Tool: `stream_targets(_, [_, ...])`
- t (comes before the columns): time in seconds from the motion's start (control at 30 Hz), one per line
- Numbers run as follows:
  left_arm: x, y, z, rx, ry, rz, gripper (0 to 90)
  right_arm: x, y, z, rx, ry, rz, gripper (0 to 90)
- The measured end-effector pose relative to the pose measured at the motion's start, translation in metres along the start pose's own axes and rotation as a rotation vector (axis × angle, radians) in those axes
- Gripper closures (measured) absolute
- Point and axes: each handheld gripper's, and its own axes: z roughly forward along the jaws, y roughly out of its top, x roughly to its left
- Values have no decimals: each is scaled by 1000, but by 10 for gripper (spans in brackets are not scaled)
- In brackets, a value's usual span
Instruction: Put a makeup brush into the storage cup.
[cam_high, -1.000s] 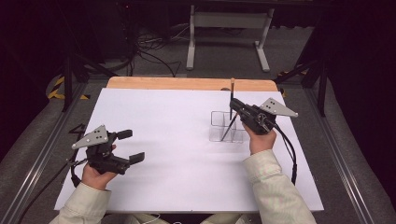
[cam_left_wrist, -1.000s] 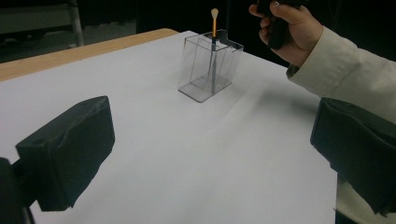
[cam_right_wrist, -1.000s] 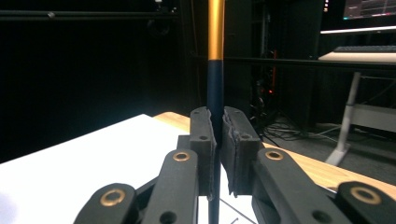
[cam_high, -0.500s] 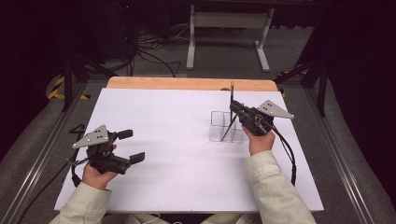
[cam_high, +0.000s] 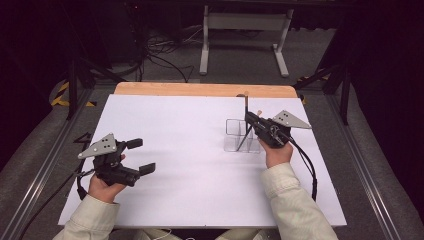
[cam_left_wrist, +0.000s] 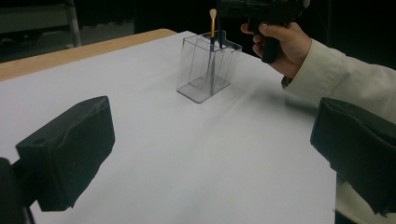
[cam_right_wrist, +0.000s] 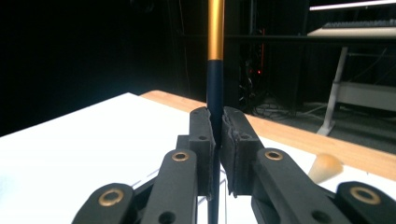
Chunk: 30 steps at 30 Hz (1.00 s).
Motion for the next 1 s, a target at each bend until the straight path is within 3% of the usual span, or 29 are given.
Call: stream_targets(1.0, [1,0,0,-5,-2,3,6,-2,-15,2,72,7,32,828])
